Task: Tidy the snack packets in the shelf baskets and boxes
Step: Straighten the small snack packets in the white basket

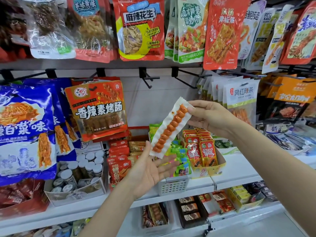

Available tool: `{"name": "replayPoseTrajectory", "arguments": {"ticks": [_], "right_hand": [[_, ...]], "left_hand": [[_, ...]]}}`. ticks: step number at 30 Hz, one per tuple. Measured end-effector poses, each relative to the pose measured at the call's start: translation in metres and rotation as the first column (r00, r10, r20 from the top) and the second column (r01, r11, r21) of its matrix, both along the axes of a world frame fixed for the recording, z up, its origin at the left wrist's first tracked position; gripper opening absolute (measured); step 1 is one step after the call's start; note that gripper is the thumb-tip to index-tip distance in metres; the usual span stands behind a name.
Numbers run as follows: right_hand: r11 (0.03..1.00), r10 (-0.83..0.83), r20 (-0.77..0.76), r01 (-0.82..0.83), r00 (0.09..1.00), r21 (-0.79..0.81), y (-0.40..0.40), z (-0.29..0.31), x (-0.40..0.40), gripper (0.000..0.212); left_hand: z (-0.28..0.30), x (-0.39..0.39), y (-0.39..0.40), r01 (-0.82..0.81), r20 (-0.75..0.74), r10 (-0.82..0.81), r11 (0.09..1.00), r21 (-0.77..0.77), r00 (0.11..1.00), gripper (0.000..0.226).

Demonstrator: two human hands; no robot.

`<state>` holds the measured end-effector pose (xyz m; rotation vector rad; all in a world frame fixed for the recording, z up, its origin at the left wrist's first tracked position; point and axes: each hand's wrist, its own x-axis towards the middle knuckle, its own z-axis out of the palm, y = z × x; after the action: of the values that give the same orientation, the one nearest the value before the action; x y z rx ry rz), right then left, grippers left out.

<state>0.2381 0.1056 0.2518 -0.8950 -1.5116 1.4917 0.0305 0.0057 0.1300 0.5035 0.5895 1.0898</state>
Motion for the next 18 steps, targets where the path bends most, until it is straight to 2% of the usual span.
{"name": "replayPoseTrajectory", "arguments": {"ticks": [2, 4, 6, 8, 12, 15, 18], "right_hand": [[1.0, 0.012, 0.001, -0.012, 1.0, 0.007, 0.0, 0.002, -0.002, 0.018], [1.0, 0.027, -0.006, -0.027, 1.0, 0.01, 0.0, 0.004, -0.001, 0.015], [0.999, 0.042, -0.004, -0.042, 0.999, 0.019, 0.0, 0.005, 0.0, 0.015], [0.998, 0.046, 0.026, -0.047, 0.999, 0.031, 0.001, 0.005, 0.001, 0.017], [0.997, 0.081, 0.162, -0.082, 0.983, 0.003, 0.002, 0.006, 0.003, 0.029], [0.992, 0.122, 0.194, -0.118, 0.973, -0.03, 0.002, 0.007, 0.004, 0.04], [0.993, 0.047, 0.34, -0.08, 0.939, 0.085, 0.001, 0.006, 0.003, 0.044]], "left_hand": [[0.001, -0.001, 0.001, 0.032, 0.059, -0.028, 0.997, -0.067, 0.998, 0.064], [0.001, 0.0, 0.003, -0.021, 0.094, 0.03, 0.995, -0.093, 0.995, 0.051], [-0.001, 0.0, 0.004, -0.107, 0.039, 0.109, 0.992, -0.06, 0.993, 0.031], [-0.006, 0.0, 0.007, -0.186, -0.073, 0.186, 0.983, 0.006, 0.98, 0.022], [-0.014, -0.003, 0.011, -0.377, -0.309, 0.409, 0.912, 0.159, 0.859, 0.026], [-0.015, -0.005, 0.01, -0.46, -0.354, 0.534, 0.844, 0.275, 0.768, 0.022], [-0.018, -0.004, 0.01, -0.476, -0.41, 0.6, 0.798, 0.369, 0.687, 0.02]]}}
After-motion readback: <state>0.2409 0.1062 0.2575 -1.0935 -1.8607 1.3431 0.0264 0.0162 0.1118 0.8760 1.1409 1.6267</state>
